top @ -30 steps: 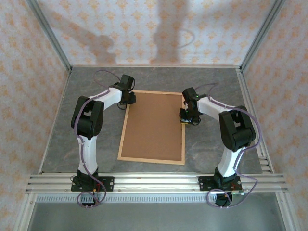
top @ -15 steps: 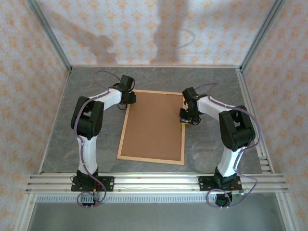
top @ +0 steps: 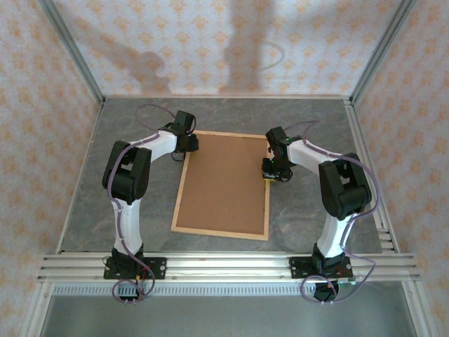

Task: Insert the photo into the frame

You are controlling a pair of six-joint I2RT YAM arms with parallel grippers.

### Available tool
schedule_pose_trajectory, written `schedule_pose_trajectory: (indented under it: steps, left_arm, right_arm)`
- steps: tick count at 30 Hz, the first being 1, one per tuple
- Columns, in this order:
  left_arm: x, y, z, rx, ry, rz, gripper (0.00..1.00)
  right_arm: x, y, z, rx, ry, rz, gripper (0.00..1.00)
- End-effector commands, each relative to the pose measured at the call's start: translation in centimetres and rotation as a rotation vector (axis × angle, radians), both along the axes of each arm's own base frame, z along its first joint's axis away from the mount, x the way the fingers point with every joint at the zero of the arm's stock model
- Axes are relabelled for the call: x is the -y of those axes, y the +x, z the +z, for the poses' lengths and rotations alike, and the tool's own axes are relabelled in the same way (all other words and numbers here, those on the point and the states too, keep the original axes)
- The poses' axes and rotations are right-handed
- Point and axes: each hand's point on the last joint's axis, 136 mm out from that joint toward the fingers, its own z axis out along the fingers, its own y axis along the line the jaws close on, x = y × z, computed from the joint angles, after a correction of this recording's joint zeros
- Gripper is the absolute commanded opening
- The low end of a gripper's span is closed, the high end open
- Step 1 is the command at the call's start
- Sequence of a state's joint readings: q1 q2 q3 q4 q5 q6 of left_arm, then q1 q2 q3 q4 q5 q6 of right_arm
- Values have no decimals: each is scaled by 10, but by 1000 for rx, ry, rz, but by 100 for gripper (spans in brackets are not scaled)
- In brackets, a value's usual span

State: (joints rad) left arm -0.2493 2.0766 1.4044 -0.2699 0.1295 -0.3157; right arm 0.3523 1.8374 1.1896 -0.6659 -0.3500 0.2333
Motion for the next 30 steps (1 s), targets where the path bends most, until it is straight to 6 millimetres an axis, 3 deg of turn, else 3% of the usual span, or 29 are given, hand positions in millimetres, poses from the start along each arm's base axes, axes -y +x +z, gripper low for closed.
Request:
schedule_pose_trajectory:
  steps: [1, 16, 30]
  left_arm:
    - [53, -64, -48, -238, -116, -145, 28]
    - [57, -75, -48, -242, -135, -151, 29]
    - [61, -67, -29, -197, -152, -145, 30]
  right_arm:
    - [8, 6, -20, 1, -58, 7, 15]
    - [10, 5, -19, 2, -66, 7, 14]
    - [11, 4, -19, 1, -68, 7, 14]
